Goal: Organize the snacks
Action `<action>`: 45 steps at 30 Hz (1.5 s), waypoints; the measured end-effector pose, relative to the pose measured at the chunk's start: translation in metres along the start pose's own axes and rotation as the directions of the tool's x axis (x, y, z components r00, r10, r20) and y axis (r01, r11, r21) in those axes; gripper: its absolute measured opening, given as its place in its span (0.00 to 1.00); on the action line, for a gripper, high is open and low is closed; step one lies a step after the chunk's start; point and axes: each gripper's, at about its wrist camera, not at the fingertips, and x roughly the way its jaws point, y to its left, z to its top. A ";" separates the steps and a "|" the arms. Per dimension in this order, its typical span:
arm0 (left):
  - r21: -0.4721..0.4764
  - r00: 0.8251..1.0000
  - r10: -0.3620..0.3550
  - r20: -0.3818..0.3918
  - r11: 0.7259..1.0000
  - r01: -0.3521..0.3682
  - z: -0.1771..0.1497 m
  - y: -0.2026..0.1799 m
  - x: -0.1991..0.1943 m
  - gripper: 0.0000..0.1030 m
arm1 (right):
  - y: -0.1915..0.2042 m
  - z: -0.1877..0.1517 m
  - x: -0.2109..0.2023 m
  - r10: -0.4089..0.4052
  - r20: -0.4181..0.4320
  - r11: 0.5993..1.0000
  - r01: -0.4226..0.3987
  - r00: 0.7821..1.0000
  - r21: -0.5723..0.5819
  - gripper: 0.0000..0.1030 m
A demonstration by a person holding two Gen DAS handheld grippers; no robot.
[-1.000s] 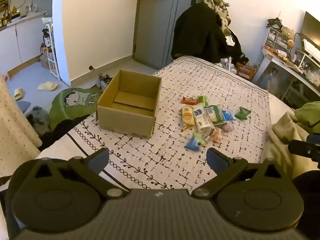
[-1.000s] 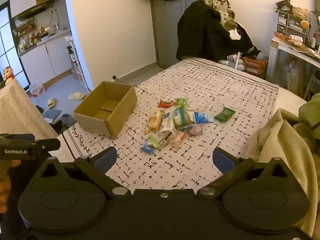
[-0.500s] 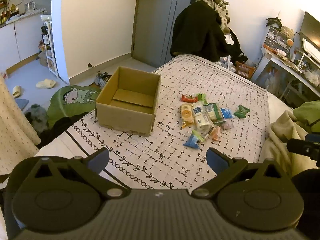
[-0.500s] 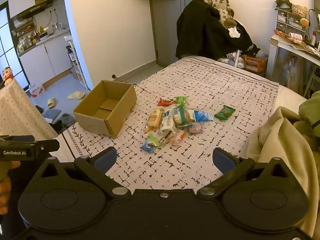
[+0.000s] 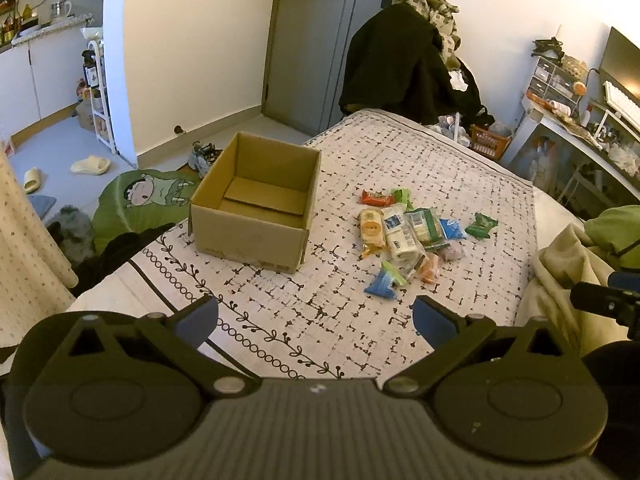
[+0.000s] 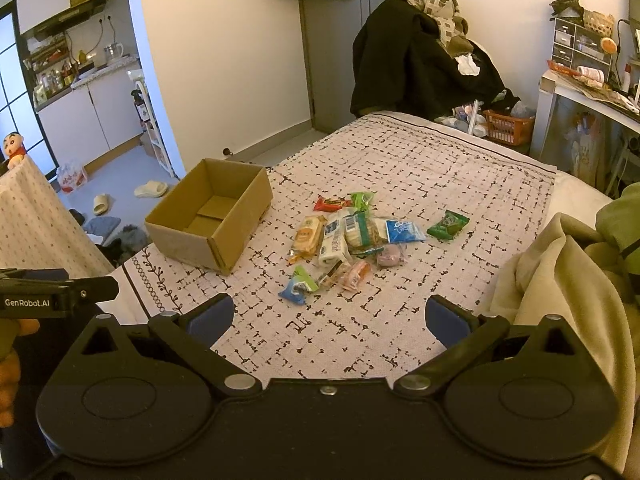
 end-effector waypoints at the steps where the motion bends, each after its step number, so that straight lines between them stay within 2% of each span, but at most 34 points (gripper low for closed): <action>1: 0.000 1.000 0.000 0.000 1.000 0.000 0.000 0.000 0.000 0.99 | 0.000 0.000 0.000 0.000 0.000 1.000 0.000 1.000 0.000 1.00; 29: -0.010 1.000 -0.008 -0.003 1.000 0.008 0.000 0.002 -0.002 0.99 | 0.000 0.002 0.001 0.000 -0.018 1.000 0.000 1.000 0.010 1.00; 33: -0.013 1.000 -0.009 -0.006 1.000 0.009 0.000 0.002 -0.001 0.99 | -0.002 0.007 0.006 -0.013 -0.046 0.999 0.015 0.999 0.037 1.00; 35: -0.010 1.000 -0.013 -0.008 1.000 0.012 0.001 0.001 0.000 0.99 | -0.002 0.010 0.004 -0.016 -0.018 0.999 0.017 1.000 0.044 1.00; 39: -0.009 1.000 -0.025 -0.003 1.000 0.025 0.005 -0.003 0.007 0.99 | -0.005 0.021 0.013 0.026 -0.032 0.999 -0.024 0.999 0.047 1.00; 45: -0.026 0.999 -0.034 -0.016 0.999 0.034 0.009 -0.007 0.025 0.99 | -0.015 0.035 0.030 0.028 -0.055 0.993 -0.022 0.998 0.112 1.00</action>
